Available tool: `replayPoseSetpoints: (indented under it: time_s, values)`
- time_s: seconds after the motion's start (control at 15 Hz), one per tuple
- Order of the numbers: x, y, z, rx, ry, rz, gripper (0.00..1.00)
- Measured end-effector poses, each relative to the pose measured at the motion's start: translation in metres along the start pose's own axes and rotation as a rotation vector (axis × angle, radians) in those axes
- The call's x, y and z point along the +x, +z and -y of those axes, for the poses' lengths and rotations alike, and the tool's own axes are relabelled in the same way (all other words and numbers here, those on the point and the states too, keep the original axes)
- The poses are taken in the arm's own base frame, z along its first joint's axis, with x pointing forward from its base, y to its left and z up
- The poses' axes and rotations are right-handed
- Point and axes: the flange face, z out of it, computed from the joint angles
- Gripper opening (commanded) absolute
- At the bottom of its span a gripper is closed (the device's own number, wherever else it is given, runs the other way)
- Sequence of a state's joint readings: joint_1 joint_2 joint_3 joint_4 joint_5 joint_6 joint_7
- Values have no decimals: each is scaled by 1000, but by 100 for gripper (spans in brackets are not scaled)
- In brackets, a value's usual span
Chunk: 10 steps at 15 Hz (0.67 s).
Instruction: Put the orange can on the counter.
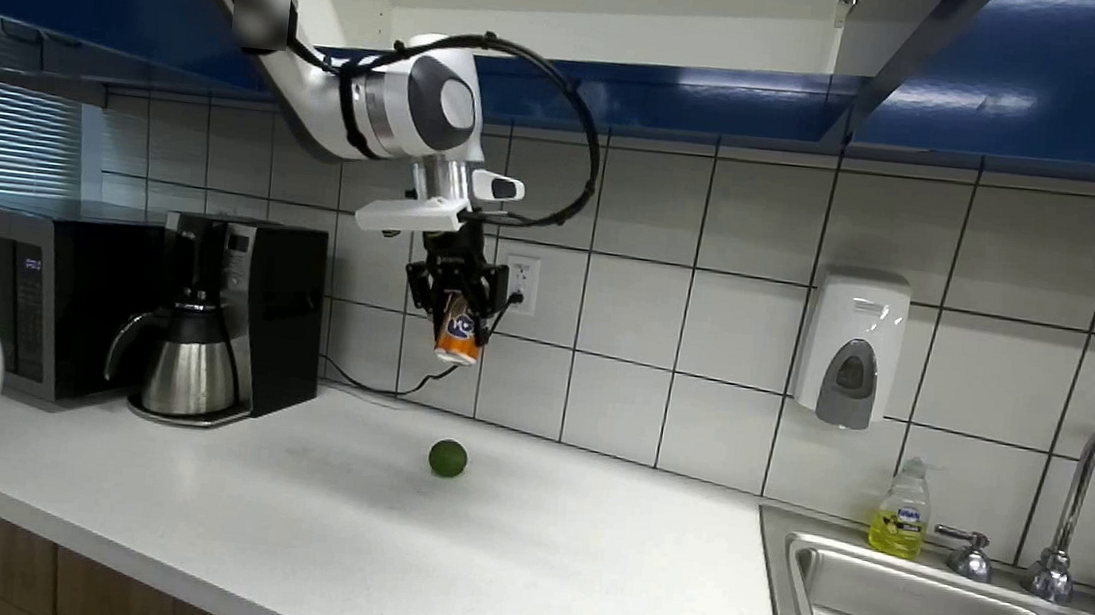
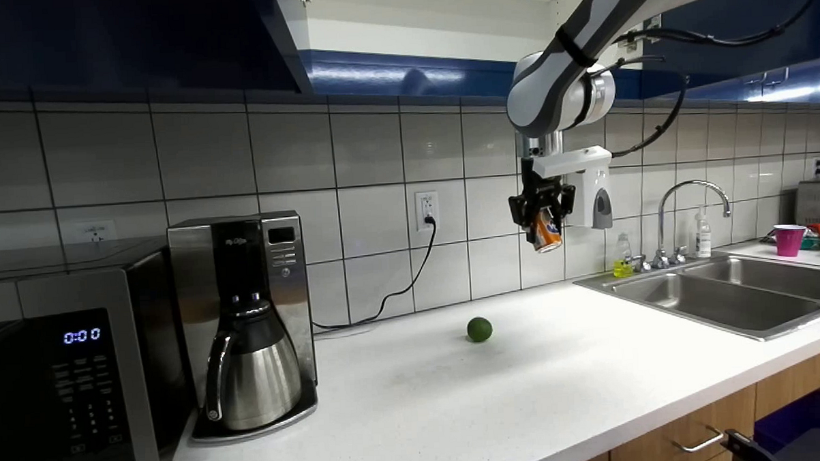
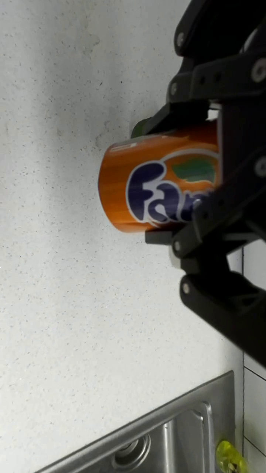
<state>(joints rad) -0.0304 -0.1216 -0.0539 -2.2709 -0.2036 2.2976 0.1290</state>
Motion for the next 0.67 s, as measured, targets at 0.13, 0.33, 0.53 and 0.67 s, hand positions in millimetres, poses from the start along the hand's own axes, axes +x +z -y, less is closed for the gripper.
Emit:
replayPoseSetpoints:
  time_s: [0.13,0.33,0.53,0.67]
  values:
    - [2,26,1,0,-2,16,38]
    - [4,62,4,-1,-10,48,38]
    - [4,91,8,0,-18,78,38]
    - [4,105,10,0,-23,91,63]
